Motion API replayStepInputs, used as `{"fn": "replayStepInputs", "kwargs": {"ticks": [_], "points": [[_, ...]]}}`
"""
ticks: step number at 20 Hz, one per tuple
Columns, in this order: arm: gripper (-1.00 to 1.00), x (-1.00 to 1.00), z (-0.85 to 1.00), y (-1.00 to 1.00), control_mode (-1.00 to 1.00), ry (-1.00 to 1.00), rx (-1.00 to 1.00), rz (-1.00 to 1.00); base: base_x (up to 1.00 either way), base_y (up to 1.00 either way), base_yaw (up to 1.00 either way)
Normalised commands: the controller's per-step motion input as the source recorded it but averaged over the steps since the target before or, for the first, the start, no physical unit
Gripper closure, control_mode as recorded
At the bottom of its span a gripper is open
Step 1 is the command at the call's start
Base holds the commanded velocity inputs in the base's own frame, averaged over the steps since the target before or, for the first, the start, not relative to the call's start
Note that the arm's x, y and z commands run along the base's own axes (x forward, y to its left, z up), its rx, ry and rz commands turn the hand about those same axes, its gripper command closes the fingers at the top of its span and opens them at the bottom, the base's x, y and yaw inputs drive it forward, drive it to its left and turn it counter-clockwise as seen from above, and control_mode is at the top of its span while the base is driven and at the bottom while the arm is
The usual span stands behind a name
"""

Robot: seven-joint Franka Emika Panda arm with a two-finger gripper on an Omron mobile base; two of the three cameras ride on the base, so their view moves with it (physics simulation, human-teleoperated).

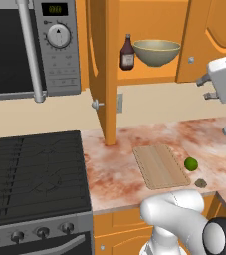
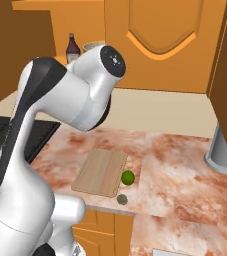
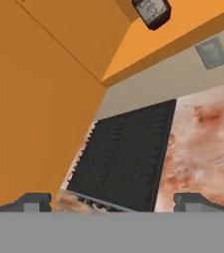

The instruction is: Open the cabinet. Place the bowl and condiment on the counter. Then place the lime and garlic on the cutting board.

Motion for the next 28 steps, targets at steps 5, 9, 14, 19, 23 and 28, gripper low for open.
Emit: {"fn": "replayStepInputs", "kwargs": {"ticks": [5,9,14,19,23,28], "points": [[-1.00,0.06,0.02,-0.22,-1.00,-0.07,-0.13,-0.15,0.00,0.00,0.00],[-1.00,0.02,0.05,-0.19,-1.00,-0.05,-0.09,-0.15,0.00,0.00,0.00],[-1.00,0.01,0.04,-0.14,-1.00,-0.01,-0.08,-0.16,0.00,0.00,0.00],[-1.00,0.14,0.02,-0.01,-1.00,0.00,-0.08,-0.13,0.00,0.00,0.00],[-1.00,0.23,0.08,0.00,-1.00,0.00,-0.08,-0.07,0.00,0.00,0.00],[-1.00,0.23,0.17,-0.03,-1.00,0.01,-0.10,-0.03,0.00,0.00,0.00]]}}
